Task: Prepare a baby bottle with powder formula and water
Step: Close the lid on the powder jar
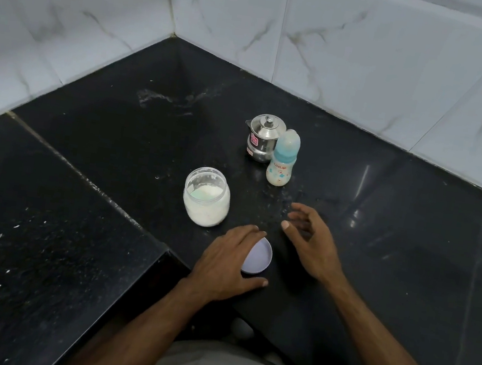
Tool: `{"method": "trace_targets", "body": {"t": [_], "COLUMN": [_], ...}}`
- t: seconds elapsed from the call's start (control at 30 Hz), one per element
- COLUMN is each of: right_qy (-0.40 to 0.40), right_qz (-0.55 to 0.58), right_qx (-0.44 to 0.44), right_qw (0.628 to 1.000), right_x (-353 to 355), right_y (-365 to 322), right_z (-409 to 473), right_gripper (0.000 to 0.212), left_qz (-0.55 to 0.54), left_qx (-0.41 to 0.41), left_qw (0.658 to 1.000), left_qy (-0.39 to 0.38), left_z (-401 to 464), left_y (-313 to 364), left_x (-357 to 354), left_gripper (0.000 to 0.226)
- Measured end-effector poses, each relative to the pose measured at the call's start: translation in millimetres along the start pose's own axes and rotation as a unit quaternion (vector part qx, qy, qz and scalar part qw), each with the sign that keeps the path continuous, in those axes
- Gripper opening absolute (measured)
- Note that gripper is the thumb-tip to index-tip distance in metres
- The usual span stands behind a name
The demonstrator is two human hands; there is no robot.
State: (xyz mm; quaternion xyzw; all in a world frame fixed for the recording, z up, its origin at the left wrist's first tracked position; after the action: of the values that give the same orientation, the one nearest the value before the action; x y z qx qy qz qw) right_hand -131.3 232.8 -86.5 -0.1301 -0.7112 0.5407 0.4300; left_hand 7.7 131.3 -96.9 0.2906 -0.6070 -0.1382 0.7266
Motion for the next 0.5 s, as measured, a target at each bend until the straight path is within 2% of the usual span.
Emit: {"method": "trace_targets", "body": {"t": [0.13,0.23,0.37,0.5], "right_qy": [-0.003,-0.009,-0.079,-0.153], "right_qz": [0.000,0.010,0.040,0.043], "right_qx": [0.000,-0.001,0.024,0.047], "right_qw": [1.000,1.000,0.996,0.986], "right_x": [-5,-8,-25,-41], "right_y": [-2,-7,-18,-26], "right_z": [-8,-13,-22,-27], "right_gripper": [0.039,0.039,0.050,0.072], "left_qz": [-0.053,-0.205,-0.451,-0.569], "left_qx": [0.001,0.073,0.197,0.234], "left_qw": [0.999,0.974,0.866,0.782], "left_qy": [0.013,0.063,0.090,0.098], "left_z": [2,1,-3,-4], "left_y": [-1,-9,-21,-26], "left_x": [0,10,8,-2], "left_gripper": [0.082,0.073,0.064,0.061]}}
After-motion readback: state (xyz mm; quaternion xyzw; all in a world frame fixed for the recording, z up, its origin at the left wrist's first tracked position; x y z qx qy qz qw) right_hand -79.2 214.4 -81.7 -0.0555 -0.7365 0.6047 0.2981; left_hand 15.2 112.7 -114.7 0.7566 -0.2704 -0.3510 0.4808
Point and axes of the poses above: each hand's wrist, its own z-axis towards the middle knuckle, its own x-axis out of the back of the hand, y = z × x, the point moved 9 cm from there along z, towards the middle knuckle, and after that the axes turned 4 degrees about -z, right-handed, at the moved point
